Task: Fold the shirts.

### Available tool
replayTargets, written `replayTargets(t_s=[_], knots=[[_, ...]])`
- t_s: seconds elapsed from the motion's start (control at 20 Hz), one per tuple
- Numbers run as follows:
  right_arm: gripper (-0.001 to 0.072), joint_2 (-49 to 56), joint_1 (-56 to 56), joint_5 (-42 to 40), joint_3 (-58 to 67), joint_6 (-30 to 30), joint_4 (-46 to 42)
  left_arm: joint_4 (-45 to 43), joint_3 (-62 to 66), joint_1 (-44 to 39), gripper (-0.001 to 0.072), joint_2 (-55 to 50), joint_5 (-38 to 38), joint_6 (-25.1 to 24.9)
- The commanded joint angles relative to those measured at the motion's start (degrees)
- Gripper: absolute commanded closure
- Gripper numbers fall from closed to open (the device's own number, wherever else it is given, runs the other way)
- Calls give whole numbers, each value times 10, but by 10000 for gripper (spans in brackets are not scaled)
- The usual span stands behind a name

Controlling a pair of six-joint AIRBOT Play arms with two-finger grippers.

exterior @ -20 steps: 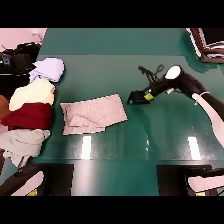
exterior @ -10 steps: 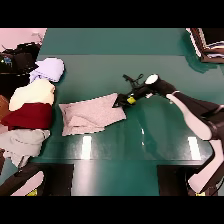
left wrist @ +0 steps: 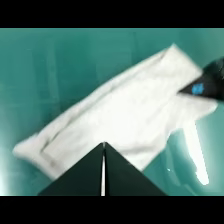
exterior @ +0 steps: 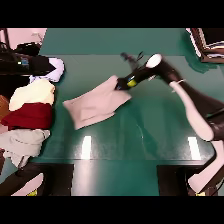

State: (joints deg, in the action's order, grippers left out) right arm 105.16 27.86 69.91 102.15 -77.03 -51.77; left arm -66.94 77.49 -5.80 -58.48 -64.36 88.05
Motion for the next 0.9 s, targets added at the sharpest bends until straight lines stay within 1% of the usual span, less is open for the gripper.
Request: replayTargets(t_s=[0.0,0.1,0.2,0.35,0.55,0.65,0.85], knots=[[699,-97,-103,25,17,-50,-156,1,0,-58,687,0,33,0],[699,-151,-181,45,17,-67,-227,1,0,-74,687,0,49,0],[699,-193,-267,67,17,-81,-276,2,0,-81,687,0,64,1],[699,-224,-409,103,17,-84,-278,3,0,-81,687,0,79,2],[699,-228,-591,138,-8,-110,-259,3,0,-81,687,0,84,5],[699,-228,-654,147,-64,-110,-226,3,0,-81,687,0,84,5],[699,-243,-720,138,-178,-110,-234,3,0,-81,687,0,83,5]])
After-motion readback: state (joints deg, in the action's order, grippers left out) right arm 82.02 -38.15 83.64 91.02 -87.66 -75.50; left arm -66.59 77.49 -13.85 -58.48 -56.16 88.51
